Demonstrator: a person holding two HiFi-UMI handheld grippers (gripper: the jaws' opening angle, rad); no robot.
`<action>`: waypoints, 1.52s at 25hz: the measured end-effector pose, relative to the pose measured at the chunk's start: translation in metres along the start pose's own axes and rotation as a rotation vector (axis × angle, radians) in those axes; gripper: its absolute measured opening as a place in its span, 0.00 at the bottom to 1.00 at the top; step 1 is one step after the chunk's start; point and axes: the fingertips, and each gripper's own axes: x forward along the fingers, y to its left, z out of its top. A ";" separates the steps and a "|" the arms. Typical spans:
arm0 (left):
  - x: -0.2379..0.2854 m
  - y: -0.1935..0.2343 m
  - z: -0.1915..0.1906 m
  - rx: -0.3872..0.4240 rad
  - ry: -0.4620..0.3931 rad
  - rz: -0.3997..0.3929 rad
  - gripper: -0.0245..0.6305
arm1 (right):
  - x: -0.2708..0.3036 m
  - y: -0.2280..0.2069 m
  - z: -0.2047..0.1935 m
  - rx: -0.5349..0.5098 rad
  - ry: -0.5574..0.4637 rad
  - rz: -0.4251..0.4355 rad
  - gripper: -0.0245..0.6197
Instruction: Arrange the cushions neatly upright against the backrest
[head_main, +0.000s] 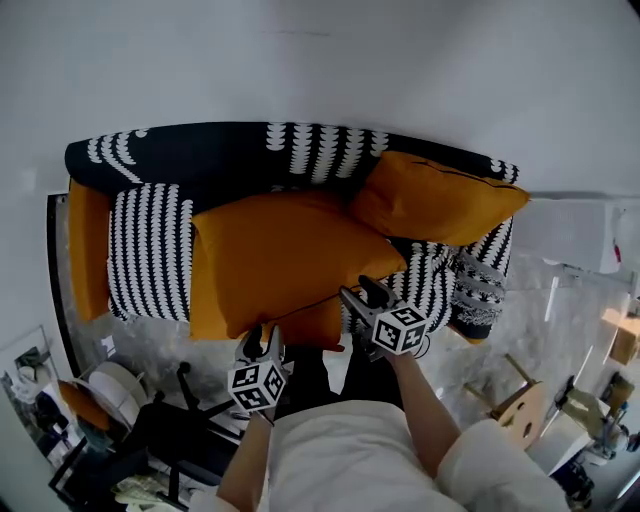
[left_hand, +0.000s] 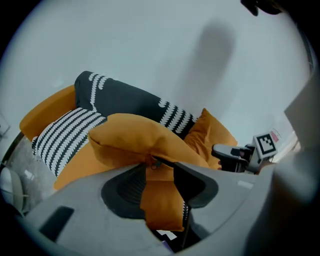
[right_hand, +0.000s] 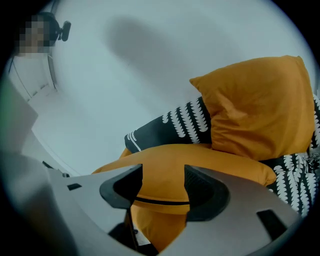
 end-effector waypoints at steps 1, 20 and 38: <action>0.000 0.007 0.004 -0.013 0.005 -0.007 0.31 | 0.004 0.008 -0.005 -0.005 0.011 0.003 0.39; 0.049 0.038 0.069 0.028 0.055 0.016 0.17 | 0.003 0.011 -0.020 0.057 0.027 -0.101 0.39; 0.050 0.035 0.082 0.144 0.055 0.137 0.09 | 0.067 -0.092 -0.043 0.253 0.219 -0.208 0.38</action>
